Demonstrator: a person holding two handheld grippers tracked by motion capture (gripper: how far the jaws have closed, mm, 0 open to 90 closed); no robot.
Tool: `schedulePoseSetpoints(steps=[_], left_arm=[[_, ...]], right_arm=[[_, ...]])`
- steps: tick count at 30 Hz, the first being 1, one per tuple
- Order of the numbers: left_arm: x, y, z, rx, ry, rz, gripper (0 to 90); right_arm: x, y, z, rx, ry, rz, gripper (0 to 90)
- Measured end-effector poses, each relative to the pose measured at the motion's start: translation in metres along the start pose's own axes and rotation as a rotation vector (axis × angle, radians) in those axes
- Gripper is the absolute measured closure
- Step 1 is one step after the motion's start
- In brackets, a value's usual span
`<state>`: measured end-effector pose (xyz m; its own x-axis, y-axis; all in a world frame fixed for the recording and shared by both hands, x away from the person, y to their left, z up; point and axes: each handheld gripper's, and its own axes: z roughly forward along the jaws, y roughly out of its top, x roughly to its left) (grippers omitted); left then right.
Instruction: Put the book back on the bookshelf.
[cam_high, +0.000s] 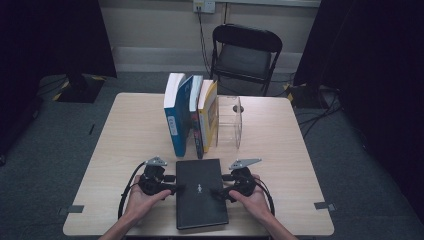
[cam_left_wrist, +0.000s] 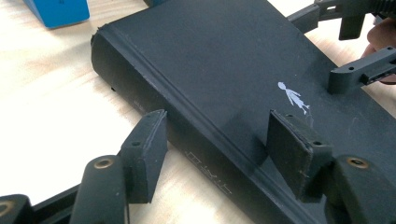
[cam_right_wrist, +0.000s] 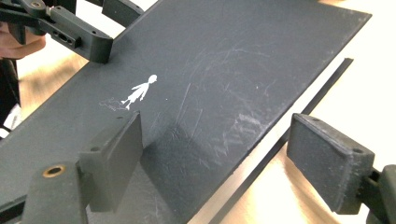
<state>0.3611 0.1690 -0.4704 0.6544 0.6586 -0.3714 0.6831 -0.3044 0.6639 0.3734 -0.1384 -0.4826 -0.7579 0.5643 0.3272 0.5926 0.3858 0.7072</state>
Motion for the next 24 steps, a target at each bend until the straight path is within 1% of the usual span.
schedulePoseSetpoints(steps=[2,3,4,8,11,13,14,16,18,20,23,24], left_arm=[[0.0,0.0,-0.001,0.01,-0.006,0.012,41.3],[0.0,0.0,-0.002,0.011,-0.007,0.011,42.1],[-0.001,0.0,-0.002,0.01,-0.006,0.009,42.6],[-0.002,0.0,-0.003,0.014,-0.007,0.029,44.3],[-0.003,0.0,-0.003,0.017,-0.006,0.034,45.1],[-0.001,0.001,-0.004,0.02,-0.015,0.032,45.5],[-0.001,0.001,-0.004,0.02,-0.019,0.024,46.5],[-0.001,0.001,-0.004,0.023,-0.023,0.025,47.4],[-0.003,0.002,-0.003,0.023,-0.017,0.023,47.0],[-0.004,0.002,-0.002,0.022,-0.016,0.035,47.0],[-0.005,0.003,-0.003,0.01,-0.036,0.032,47.6],[-0.006,0.003,-0.003,0.012,-0.033,0.041,48.4]], right_arm=[[-0.002,0.0,0.001,0.003,0.017,0.019,19.7],[-0.003,0.0,0.002,0.004,0.033,0.025,22.7],[-0.003,0.001,0.002,0.001,0.046,0.032,23.0],[-0.003,0.002,0.003,0.008,0.04,0.04,23.1],[-0.002,0.004,0.003,0.021,0.032,0.041,24.8],[-0.003,0.005,0.001,0.017,0.034,0.053,27.8],[-0.004,0.005,0.001,0.016,0.034,0.058,29.1],[-0.003,0.005,-0.001,0.015,0.031,0.052,30.0],[-0.002,0.006,-0.004,0.01,0.03,0.05,31.3],[-0.003,0.005,-0.007,0.002,0.035,0.055,33.2],[-0.001,0.006,-0.013,-0.028,0.048,0.062,36.4],[0.0,0.007,-0.014,-0.037,0.046,0.06,36.6]])
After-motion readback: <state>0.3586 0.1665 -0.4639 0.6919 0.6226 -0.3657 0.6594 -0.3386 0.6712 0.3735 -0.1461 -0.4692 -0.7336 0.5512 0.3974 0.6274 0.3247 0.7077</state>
